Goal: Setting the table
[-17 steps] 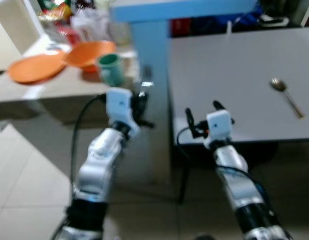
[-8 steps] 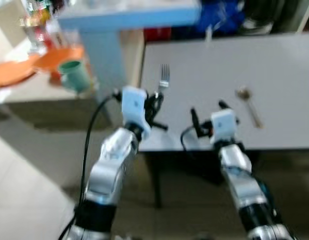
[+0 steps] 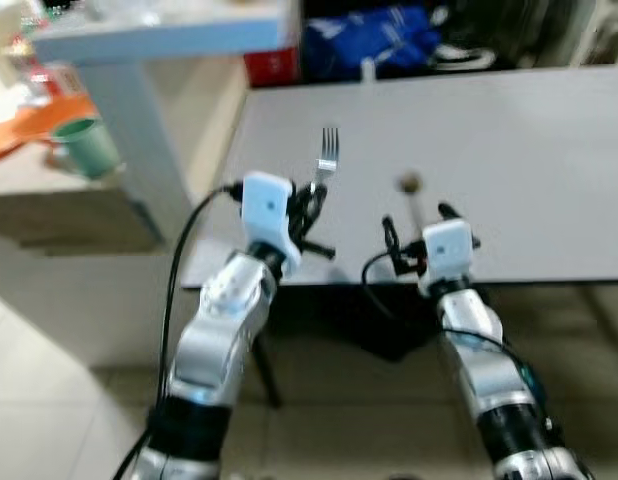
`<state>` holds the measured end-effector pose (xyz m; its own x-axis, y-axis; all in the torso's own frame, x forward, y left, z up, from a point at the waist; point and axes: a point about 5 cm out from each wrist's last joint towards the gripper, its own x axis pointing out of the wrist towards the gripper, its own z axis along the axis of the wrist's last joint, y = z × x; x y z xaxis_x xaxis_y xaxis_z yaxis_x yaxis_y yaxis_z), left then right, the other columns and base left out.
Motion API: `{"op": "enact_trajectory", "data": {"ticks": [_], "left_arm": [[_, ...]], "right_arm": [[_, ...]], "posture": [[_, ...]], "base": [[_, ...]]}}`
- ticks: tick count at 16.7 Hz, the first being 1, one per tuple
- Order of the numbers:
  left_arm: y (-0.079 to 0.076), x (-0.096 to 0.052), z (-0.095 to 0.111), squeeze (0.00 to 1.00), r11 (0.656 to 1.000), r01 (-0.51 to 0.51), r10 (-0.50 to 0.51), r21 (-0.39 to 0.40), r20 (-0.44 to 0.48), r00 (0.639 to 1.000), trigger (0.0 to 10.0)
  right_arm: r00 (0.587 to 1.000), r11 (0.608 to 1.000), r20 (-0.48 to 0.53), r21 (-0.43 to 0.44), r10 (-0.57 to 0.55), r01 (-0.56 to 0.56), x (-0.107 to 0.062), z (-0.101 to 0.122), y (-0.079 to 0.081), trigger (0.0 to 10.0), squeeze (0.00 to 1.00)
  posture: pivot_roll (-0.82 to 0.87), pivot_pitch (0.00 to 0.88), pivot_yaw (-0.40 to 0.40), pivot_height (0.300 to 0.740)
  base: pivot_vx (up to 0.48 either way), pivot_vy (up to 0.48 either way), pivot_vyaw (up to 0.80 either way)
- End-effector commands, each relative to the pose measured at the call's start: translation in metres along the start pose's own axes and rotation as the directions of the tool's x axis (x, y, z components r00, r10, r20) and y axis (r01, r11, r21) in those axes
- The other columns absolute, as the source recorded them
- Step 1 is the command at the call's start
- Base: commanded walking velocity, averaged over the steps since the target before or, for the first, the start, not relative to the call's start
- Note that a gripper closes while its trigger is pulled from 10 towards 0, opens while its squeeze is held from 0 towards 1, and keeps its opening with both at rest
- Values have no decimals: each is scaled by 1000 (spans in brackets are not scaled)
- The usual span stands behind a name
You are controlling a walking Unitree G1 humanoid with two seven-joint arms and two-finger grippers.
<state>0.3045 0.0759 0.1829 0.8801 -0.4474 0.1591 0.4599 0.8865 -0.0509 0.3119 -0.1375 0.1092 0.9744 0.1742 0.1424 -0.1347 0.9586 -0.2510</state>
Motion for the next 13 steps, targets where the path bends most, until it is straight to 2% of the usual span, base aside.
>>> {"op": "enact_trajectory", "data": {"ticks": [1,5,9,12,13], "left_arm": [[14,0,-1,0,998,-45,45,37,-3,999,0],[10,5,-1,0,999,-23,23,44,-5,1000,0],[12,9,-5,0,997,-45,46,55,-16,999,0],[2,14,-5,0,999,-13,13,34,-12,1000,0],[-6,15,-7,0,1000,18,-18,12,-14,1000,0]], "right_arm": [[999,1000,33,8,20,-20,4,7,7,10000,0],[999,1000,37,8,15,-15,2,7,7,10000,0],[999,1000,30,8,23,-23,-3,5,9,10000,0],[999,1000,29,7,16,-16,-4,5,7,10000,0],[999,1000,28,7,16,-16,-4,4,8,10000,0]], "posture": [[-184,0,116,731],[-195,0,123,731],[-201,0,122,731],[-214,0,129,731],[-218,0,131,731]], "base": [[262,-398,0],[274,-391,0],[282,-385,0],[285,-382,0],[285,-382,0]]}}
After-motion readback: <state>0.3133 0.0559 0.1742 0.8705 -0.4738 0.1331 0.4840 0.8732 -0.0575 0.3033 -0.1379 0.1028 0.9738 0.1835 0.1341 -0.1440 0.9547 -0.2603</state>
